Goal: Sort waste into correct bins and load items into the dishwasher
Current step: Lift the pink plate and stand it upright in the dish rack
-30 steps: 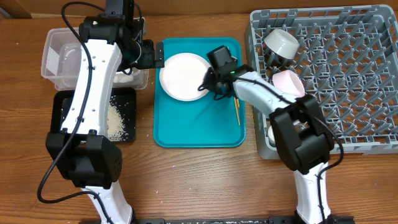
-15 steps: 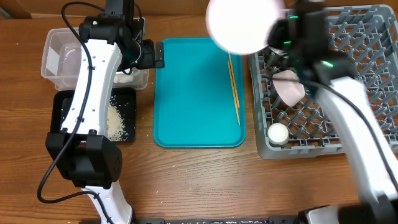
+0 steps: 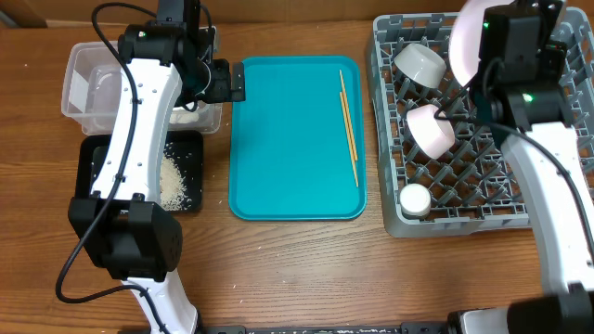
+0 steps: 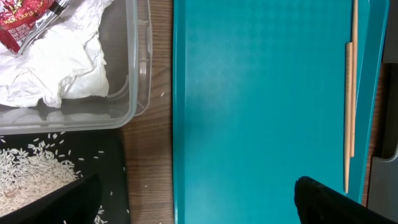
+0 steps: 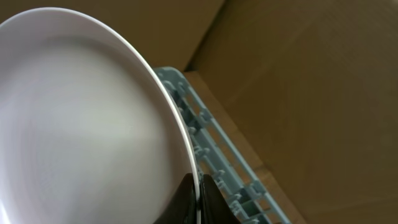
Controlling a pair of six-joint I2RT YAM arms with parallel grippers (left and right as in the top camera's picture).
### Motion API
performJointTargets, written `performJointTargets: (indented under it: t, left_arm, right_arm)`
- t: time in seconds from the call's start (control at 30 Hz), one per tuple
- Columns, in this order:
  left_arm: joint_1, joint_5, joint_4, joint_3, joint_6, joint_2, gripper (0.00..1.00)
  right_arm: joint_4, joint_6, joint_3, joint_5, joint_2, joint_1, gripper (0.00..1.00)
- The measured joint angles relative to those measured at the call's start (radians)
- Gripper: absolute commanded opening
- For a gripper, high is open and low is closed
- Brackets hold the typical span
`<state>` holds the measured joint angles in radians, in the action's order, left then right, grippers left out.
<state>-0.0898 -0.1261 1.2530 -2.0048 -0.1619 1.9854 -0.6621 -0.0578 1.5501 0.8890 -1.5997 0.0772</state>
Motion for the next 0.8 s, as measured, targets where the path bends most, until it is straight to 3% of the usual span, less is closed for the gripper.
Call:
performJointTargets:
  t: [0.37,0.8]
  left_arm:
    - [0.000,0.000,0.000,0.000,0.000,0.000,1.00]
    - [0.000,0.000,0.000,0.000,0.000,0.000,1.00]
  right_arm:
    - [0.276,-0.185,-0.055,0.103,-0.196,-0.027,0.04]
    - [0.293,-0.255,-0.069,0.032,-0.241,-0.069,0.04]
